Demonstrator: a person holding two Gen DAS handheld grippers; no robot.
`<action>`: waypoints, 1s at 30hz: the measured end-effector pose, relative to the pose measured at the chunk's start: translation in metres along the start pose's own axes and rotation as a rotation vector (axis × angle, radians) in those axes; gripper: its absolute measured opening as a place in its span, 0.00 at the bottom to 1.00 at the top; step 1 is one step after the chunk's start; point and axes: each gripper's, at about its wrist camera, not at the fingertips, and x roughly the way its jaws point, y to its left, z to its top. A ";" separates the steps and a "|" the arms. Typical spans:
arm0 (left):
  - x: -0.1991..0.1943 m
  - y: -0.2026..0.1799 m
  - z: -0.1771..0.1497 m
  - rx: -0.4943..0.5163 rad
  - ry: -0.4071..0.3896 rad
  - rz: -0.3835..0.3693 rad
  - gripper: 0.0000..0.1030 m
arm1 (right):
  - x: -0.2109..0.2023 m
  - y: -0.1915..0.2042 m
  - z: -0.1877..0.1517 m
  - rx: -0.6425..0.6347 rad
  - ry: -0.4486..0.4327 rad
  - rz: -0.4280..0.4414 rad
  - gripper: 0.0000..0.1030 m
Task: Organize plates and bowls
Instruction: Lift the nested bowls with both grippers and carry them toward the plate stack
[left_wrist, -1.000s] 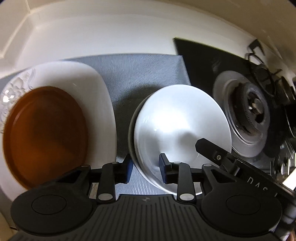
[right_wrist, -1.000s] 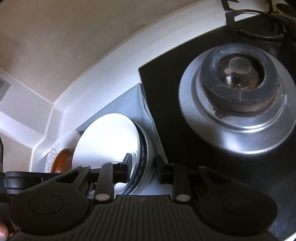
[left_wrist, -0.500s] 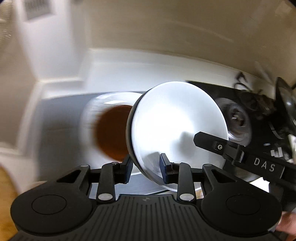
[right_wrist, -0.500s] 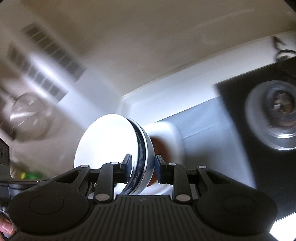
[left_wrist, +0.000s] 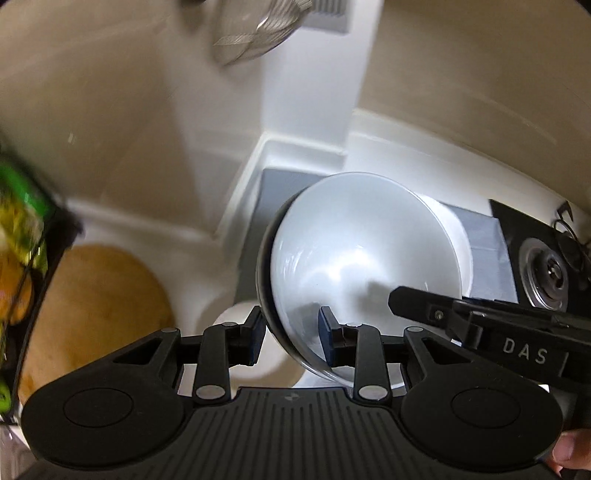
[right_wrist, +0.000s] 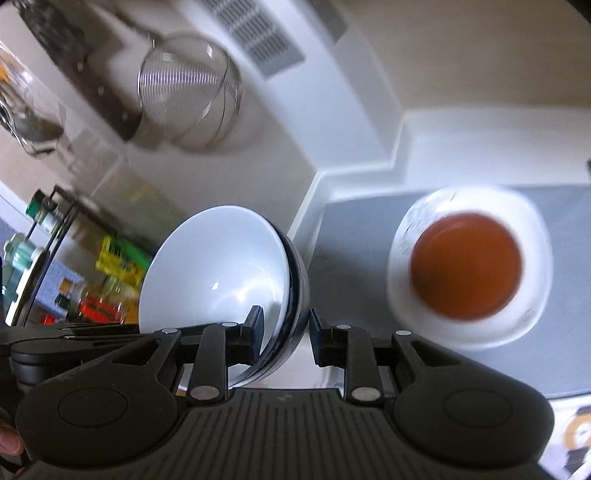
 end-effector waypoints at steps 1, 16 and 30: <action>0.004 0.009 -0.001 -0.016 0.017 -0.010 0.32 | 0.005 0.003 -0.002 -0.001 0.019 -0.009 0.28; 0.074 0.076 -0.023 -0.089 0.163 -0.115 0.33 | 0.084 0.015 -0.021 -0.024 0.176 -0.087 0.27; 0.119 0.100 -0.047 -0.116 0.263 -0.127 0.33 | 0.130 0.018 -0.041 -0.145 0.263 -0.175 0.24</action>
